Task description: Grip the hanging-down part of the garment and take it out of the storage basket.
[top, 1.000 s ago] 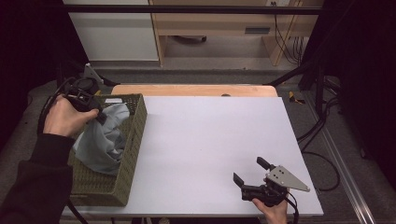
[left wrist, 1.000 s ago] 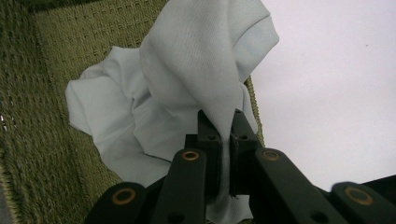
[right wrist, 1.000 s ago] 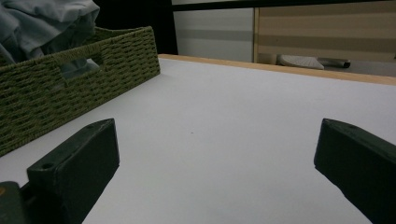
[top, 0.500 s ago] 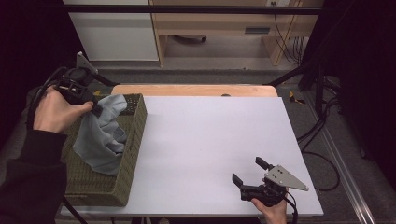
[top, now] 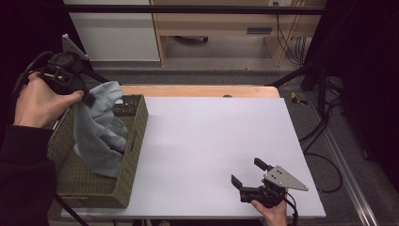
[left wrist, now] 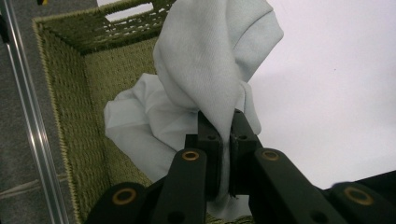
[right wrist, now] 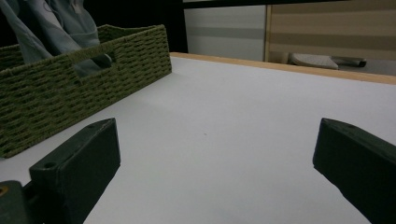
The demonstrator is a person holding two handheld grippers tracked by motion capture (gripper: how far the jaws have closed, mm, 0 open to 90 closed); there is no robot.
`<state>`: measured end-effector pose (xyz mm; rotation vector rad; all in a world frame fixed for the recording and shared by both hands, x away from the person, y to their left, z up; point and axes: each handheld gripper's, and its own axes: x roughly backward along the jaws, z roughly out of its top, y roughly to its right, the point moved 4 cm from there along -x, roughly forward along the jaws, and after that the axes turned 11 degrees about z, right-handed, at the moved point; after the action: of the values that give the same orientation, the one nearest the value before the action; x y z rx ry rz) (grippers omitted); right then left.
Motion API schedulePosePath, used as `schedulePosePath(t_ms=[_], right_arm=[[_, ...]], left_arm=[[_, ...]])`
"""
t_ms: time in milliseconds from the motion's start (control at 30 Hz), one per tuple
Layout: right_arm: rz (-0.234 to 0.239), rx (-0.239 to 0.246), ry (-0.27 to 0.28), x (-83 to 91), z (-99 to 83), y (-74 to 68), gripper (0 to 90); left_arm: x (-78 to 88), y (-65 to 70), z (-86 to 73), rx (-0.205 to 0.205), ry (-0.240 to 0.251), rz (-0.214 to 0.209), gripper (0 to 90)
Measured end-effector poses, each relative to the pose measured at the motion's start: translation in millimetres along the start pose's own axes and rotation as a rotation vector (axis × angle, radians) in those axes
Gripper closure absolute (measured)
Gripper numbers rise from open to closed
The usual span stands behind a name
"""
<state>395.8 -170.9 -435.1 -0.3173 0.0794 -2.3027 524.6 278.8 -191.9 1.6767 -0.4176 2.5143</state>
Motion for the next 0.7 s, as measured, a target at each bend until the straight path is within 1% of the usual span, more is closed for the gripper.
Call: schedulePosePath(t_ms=[167,267,300,333,367,400,433,567,600,633,667,700], right_arm=[[0.038,0.019,0.005,-11.7,7.3,-7.5,1.3],[0.07,0.023,0.006,-21.3,13.0,-14.1,1.9],[0.07,0.023,0.006,-21.3,13.0,-14.1,1.9],[0.1,0.023,0.011,-30.5,17.8,-20.0,2.0],[0.1,0.023,0.011,-30.5,17.8,-20.0,2.0],[0.111,0.036,0.008,-33.6,19.6,-21.8,1.9],[0.134,0.044,0.007,-44.3,27.9,-30.8,1.9],[0.188,0.064,0.023,-62.5,45.1,-48.0,1.9],[0.188,0.064,0.023,-62.5,45.1,-48.0,1.9],[0.201,0.068,0.029,-67.4,49.3,-52.3,1.9],[0.228,0.069,0.037,-78.8,56.9,-61.5,1.9],[0.228,0.069,0.037,-78.8,56.9,-61.5,1.9]], left_arm=[[7.7,-0.8,2.2,-0.001,0.011,0.007,85.6],[10.9,-0.5,3.9,0.0,0.015,0.011,85.7],[10.9,-0.5,3.9,0.0,0.015,0.011,85.6],[12.2,-0.7,4.2,-0.001,0.016,0.014,85.6],[13.2,-0.7,4.2,-0.001,0.017,0.016,85.6],[14.8,-0.8,4.3,0.0,0.019,0.015,85.6],[16.2,-0.9,4.3,-0.001,0.022,0.018,85.6],[24.0,-1.3,5.3,-0.005,0.033,0.021,85.6],[24.0,-1.3,5.3,-0.005,0.033,0.021,85.6],[26.2,-1.5,5.8,-0.006,0.038,0.022,85.6],[28.5,-1.3,6.3,-0.004,0.041,0.021,85.6],[28.5,-1.3,6.3,-0.004,0.041,0.021,85.6]])
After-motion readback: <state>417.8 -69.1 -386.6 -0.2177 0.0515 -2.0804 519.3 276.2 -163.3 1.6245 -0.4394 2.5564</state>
